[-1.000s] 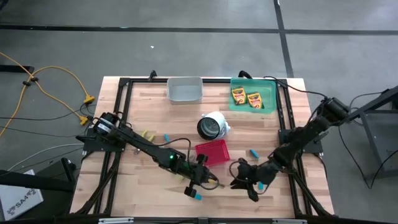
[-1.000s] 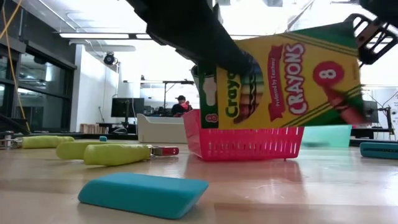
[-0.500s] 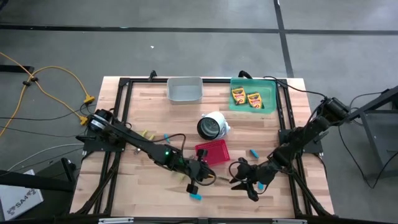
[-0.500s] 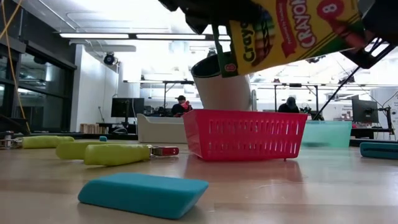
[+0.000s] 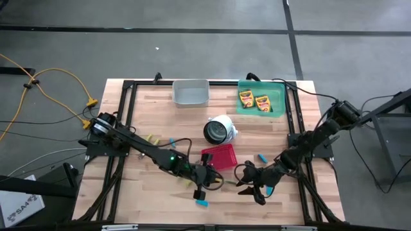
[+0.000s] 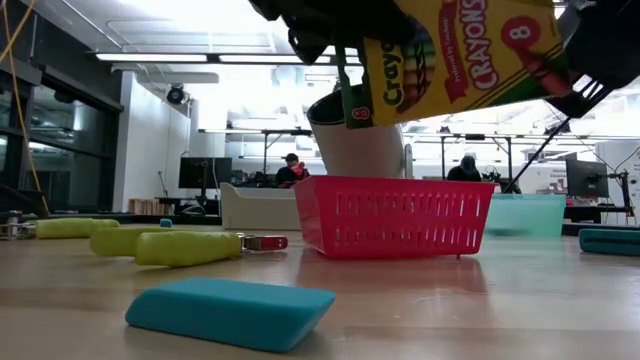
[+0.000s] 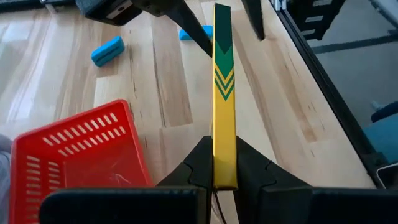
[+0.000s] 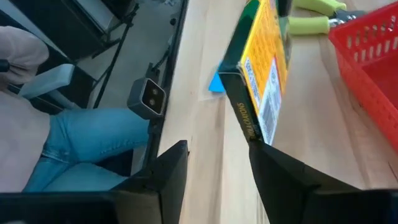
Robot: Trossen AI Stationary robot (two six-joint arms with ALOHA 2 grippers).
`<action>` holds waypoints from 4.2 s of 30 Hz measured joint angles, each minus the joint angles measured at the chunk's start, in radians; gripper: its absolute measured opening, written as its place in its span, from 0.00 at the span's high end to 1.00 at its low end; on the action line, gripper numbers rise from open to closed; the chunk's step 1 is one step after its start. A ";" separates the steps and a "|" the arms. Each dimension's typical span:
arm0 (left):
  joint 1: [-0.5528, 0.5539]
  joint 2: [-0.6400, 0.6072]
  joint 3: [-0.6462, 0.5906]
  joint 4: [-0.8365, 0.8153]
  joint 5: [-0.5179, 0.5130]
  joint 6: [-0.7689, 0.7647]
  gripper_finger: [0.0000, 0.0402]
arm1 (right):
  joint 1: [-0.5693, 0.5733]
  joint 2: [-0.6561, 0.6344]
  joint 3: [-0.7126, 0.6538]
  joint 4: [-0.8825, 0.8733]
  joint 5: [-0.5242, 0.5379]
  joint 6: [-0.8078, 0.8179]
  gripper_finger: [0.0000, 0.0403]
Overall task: Pick & Place School Supplies
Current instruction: Put the yellow crayon box into the green bin
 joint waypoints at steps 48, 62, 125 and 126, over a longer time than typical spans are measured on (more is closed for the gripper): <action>0.033 0.000 0.000 -0.019 -0.021 -0.147 0.89 | -0.113 0.000 0.000 0.033 0.033 -0.166 0.90; 0.033 0.000 0.000 -0.017 -0.021 -0.135 0.89 | -0.112 0.000 0.000 0.034 0.034 -0.172 0.95; -0.011 -0.040 0.001 -0.003 0.087 0.012 0.71 | -0.040 -0.365 0.000 -0.531 0.947 0.092 0.95; -0.014 -0.040 0.001 -0.010 0.087 0.014 0.71 | -0.060 -0.368 0.000 -0.528 0.960 0.079 0.95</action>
